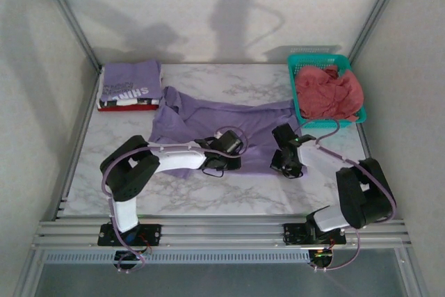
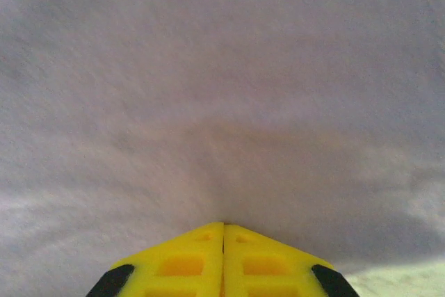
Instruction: Fold and stack the t-shirts
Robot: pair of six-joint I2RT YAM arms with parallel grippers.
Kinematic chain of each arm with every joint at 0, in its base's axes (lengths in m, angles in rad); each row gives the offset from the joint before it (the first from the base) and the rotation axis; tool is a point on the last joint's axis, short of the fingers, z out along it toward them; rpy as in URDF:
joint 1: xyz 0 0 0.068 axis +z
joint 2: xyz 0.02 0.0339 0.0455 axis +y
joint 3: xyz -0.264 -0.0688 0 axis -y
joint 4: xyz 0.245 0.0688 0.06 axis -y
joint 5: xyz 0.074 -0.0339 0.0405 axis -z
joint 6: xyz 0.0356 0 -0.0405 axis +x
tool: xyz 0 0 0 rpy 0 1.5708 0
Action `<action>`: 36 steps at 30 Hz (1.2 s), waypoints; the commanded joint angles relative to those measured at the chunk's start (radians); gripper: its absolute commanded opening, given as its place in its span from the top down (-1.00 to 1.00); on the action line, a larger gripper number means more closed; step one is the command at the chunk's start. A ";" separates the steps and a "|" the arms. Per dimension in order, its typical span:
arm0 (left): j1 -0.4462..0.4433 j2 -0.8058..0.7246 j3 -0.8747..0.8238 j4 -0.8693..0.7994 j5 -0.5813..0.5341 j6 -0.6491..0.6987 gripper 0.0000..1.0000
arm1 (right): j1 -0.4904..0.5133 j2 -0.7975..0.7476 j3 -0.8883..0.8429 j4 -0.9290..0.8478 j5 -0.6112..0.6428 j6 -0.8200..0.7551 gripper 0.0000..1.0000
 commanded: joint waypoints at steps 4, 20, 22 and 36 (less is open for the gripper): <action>-0.002 -0.016 0.097 -0.179 -0.035 0.021 0.14 | 0.006 -0.101 0.035 -0.091 0.028 0.012 0.80; 0.544 -0.391 -0.034 -0.488 0.027 0.205 -0.13 | 0.048 -0.043 0.266 -0.135 -0.043 -0.052 0.55; 0.638 -0.414 -0.084 -0.500 0.039 0.234 -0.13 | 0.064 -0.016 0.279 -0.125 -0.048 -0.050 0.54; 0.835 -0.417 -0.278 -0.356 0.119 0.236 -0.03 | 0.090 0.112 0.340 -0.094 -0.076 -0.070 0.52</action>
